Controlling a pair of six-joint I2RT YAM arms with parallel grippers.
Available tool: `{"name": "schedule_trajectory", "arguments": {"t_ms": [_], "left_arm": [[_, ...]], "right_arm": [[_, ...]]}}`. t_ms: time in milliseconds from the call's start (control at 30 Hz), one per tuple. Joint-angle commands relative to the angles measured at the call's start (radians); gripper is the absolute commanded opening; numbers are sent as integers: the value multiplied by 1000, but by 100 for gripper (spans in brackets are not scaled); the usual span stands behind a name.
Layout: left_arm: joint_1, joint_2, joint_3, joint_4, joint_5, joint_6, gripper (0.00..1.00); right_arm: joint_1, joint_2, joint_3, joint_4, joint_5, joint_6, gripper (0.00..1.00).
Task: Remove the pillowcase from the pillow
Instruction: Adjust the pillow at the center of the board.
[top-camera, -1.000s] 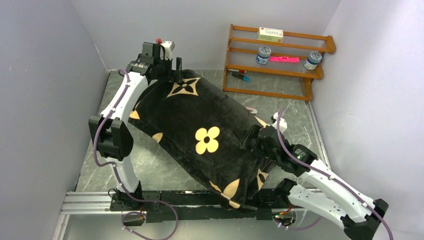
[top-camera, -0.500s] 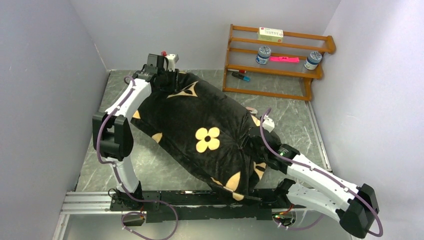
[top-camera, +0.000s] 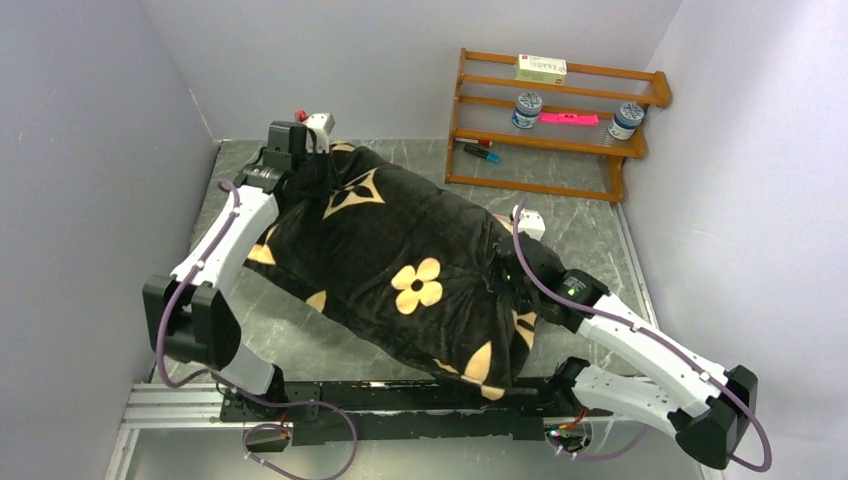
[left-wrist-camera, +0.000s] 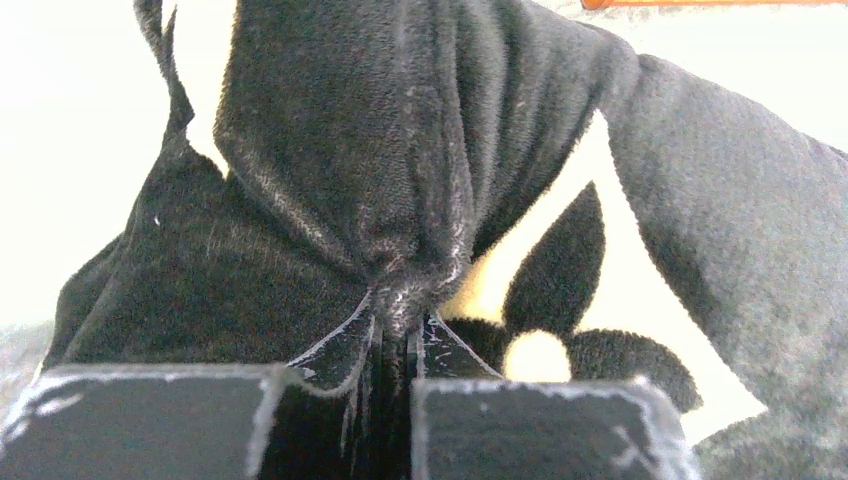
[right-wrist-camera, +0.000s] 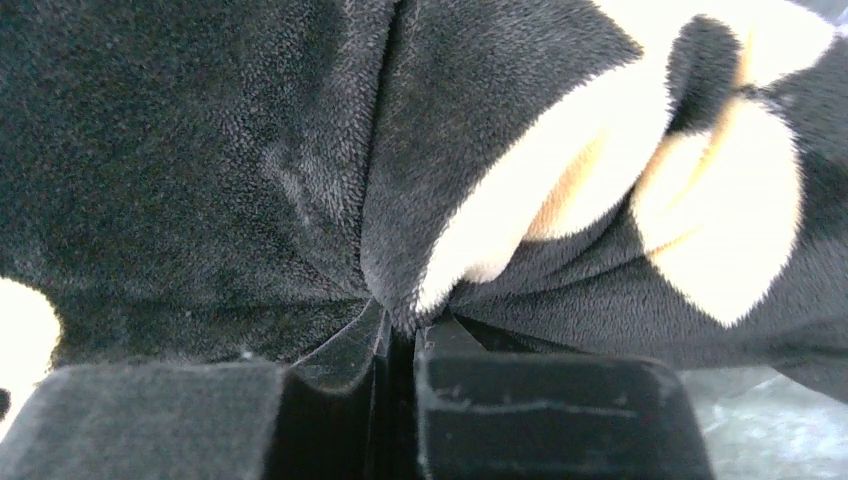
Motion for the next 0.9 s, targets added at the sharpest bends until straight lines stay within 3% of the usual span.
{"name": "schedule_trajectory", "arguments": {"t_ms": [0, 233, 600, 867], "left_arm": [[-29, -152, -52, -129, 110, -69, 5], [-70, -298, -89, -202, 89, -15, 5], [-228, -462, -199, -143, 300, 22, 5], [-326, -563, -320, -39, 387, 6, 5]], "right_arm": [[-19, 68, 188, 150, 92, -179, 0], [-49, 206, 402, 304, 50, -398, 0], [-55, 375, 526, 589, -277, -653, 0], [-56, 569, 697, 653, -469, -708, 0]]}}
